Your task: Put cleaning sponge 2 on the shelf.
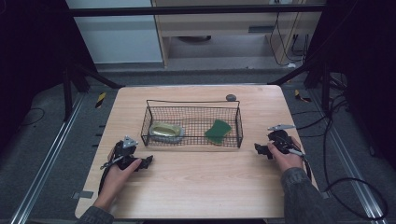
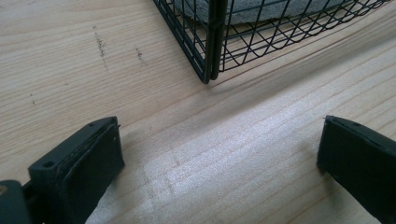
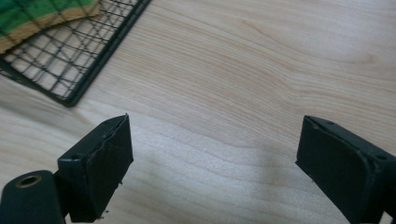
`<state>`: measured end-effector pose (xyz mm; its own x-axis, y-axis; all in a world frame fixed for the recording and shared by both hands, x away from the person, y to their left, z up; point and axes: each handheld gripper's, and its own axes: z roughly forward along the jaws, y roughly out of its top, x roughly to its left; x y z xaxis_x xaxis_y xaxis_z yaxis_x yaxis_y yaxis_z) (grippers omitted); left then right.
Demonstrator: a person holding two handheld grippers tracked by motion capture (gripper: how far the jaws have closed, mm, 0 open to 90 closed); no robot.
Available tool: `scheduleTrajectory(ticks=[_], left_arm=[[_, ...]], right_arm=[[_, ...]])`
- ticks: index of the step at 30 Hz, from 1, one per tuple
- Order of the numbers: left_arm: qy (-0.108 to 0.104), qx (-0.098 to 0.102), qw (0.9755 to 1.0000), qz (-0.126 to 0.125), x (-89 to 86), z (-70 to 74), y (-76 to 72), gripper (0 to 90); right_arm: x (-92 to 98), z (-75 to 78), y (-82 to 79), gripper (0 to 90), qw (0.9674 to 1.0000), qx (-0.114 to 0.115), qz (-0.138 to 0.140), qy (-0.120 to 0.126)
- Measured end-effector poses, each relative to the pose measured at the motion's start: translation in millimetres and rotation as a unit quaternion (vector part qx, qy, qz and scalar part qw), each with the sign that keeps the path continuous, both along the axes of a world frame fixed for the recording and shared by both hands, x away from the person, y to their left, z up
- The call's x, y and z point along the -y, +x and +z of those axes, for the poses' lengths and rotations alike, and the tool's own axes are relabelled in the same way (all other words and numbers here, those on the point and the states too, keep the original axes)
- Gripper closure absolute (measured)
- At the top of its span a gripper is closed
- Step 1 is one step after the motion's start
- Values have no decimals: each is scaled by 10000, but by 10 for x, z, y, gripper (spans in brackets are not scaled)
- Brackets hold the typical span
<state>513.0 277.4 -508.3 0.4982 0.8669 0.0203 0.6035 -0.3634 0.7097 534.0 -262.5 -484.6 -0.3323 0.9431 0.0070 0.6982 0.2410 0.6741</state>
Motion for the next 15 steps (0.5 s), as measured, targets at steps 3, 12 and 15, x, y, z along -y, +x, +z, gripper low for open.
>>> scheduleTrajectory(ticks=[3,12,15], left_arm=[[1,0,10000,0,0,0,0,0],[3,0,10000,-2,0,0,0,0],[2,-1,10000,-1,0,0,0,0]], right_arm=[[6,-47,29,97,9999,-2,-125,16],[-56,-167,72,72,9997,-87,-233,-3],[-88,-203,67,50,9997,-3,-239,-50]])
